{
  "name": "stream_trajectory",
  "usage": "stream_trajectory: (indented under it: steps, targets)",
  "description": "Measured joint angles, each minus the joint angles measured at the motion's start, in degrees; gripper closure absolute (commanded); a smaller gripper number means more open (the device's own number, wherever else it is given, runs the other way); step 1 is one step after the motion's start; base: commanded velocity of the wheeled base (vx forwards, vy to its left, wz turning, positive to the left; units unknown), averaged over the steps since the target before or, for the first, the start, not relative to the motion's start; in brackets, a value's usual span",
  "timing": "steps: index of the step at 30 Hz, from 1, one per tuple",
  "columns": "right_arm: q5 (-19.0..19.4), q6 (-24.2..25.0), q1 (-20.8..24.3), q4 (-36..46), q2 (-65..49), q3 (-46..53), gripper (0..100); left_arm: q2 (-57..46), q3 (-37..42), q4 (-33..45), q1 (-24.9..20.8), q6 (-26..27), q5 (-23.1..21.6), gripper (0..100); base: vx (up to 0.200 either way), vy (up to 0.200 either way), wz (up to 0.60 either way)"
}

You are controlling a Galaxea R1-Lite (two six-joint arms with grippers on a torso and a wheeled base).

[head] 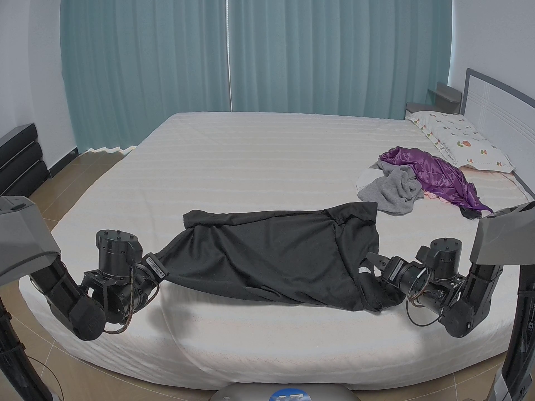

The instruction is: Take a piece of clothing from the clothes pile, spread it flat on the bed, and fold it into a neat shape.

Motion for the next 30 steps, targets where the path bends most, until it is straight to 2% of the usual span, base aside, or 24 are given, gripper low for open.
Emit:
stream_trajectory:
  steps: [5, 14, 24, 30]
  targets:
    - [-0.24, -2.28, -0.33, 8.59, -2.45, -4.41, 0, 0.02, -0.22, -0.11, 1.12, 0.13, 0.00, 100, 0.000, 0.000, 0.00]
    - [-0.98, -2.90, -3.19, 18.37, -8.16, -12.84, 0, 0.09, -0.43, -0.39, 2.21, 0.33, -0.11, 100, 0.000, 0.000, 0.00]
    - [1.01, -2.24, -2.82, 19.79, -4.52, -16.02, 0, 0.44, -0.39, -0.55, 2.26, 0.33, -0.30, 100, 0.000, 0.000, 0.00]
    - [3.22, 0.79, -1.18, 21.27, 1.35, -20.70, 0, 0.91, -0.30, -0.61, 2.06, 0.30, -0.35, 100, 0.000, 0.000, 0.00]
